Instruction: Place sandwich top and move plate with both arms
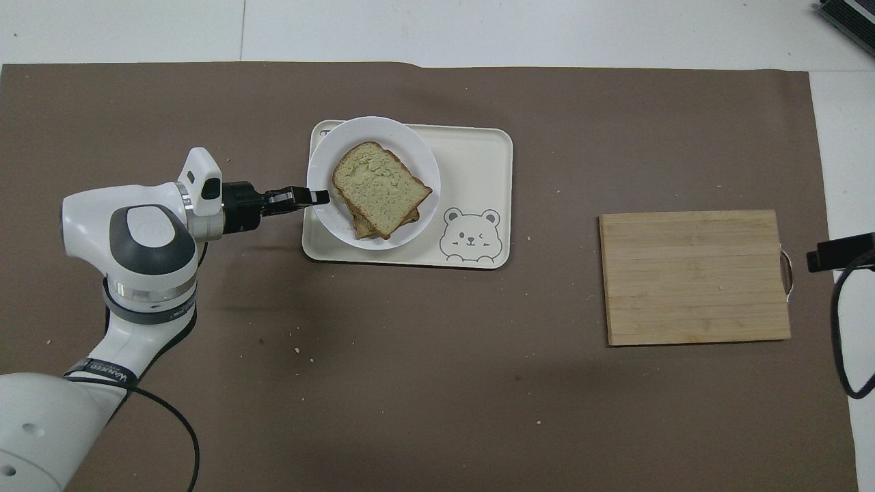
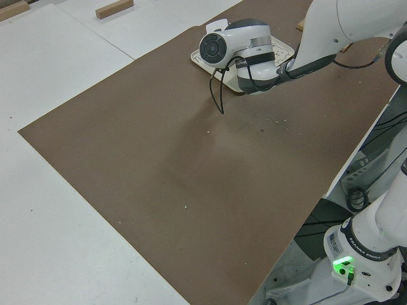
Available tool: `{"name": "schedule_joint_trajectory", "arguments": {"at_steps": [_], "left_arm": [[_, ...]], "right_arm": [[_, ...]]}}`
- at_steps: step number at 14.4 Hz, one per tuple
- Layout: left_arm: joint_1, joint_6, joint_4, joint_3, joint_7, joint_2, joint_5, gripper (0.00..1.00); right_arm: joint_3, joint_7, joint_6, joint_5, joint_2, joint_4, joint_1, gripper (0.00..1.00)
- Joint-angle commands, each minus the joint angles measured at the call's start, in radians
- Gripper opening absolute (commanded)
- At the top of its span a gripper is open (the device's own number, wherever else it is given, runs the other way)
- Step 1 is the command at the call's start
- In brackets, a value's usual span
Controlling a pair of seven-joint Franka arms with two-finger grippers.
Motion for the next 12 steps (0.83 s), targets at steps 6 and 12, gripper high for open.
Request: {"name": "schedule_joint_trajectory", "arguments": {"at_steps": [6, 12], "left_arm": [[-0.016, -0.036, 0.135, -0.013, -0.169, 0.080, 0.220, 0.56], [-0.020, -0.062, 0.143, -0.002, -0.248, -0.024, 0.453, 0.95]], "right_arm": [[0.004, -0.029, 0.007, -0.022, -0.026, -0.030, -0.002, 1.00], [0.005, -0.032, -0.004, -0.022, -0.026, -0.027, 0.000, 1.00]]}}
